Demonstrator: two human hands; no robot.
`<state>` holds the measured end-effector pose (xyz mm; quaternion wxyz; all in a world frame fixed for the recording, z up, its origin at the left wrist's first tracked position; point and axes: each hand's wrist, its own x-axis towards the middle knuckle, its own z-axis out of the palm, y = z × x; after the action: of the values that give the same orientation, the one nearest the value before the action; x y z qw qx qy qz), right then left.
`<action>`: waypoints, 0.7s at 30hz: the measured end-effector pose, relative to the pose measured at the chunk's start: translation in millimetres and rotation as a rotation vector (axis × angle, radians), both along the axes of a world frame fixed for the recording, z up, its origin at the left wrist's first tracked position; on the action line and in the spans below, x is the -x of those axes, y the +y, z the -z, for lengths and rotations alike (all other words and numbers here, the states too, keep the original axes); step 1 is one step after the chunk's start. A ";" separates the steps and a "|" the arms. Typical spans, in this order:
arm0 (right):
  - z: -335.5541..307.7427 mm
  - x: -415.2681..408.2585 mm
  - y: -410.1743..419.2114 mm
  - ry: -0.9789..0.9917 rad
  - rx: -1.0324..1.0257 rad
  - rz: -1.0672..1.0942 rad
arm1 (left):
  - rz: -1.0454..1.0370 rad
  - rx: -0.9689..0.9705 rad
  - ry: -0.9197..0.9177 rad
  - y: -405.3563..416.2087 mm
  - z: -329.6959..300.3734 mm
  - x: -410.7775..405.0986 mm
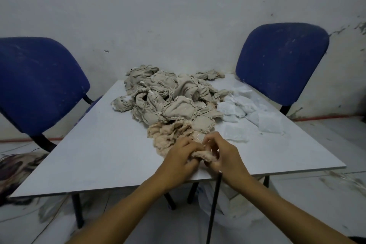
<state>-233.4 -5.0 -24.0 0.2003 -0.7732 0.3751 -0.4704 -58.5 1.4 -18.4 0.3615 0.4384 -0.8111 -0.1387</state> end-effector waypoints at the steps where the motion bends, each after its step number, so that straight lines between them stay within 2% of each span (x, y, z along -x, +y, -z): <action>1: -0.1 -0.2 -0.9 -0.005 -0.014 0.010 | 0.002 -0.031 0.030 -0.3 -1.8 1.1; 4: -2.8 -0.7 -9.9 -0.017 -0.074 0.087 | 0.029 -0.160 0.133 -7.8 -11.3 7.4; 6: -3.6 1.0 -16.3 -0.007 -0.098 0.126 | 0.012 -0.204 0.132 -14.5 -16.4 12.0; 9: -4.4 4.5 -20.8 0.111 -0.147 0.135 | 0.031 -0.245 0.001 -22.0 -25.5 14.7; 12: -8.5 12.7 -23.4 0.185 -0.276 -0.005 | 0.060 -0.177 -0.147 -25.2 -33.4 9.7; 17: -22.3 23.7 -24.9 0.038 -0.446 -0.298 | 0.017 -0.086 0.062 -27.6 -35.6 3.7; 21: -22.5 22.8 -25.5 -0.111 -0.517 -0.306 | 0.008 -0.146 0.253 -31.3 -38.0 -1.0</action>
<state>-256.2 -30.5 -1.5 0.4794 -0.7172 0.3500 -0.3651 -57.5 -29.9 19.6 0.4275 0.4393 -0.7485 -0.2528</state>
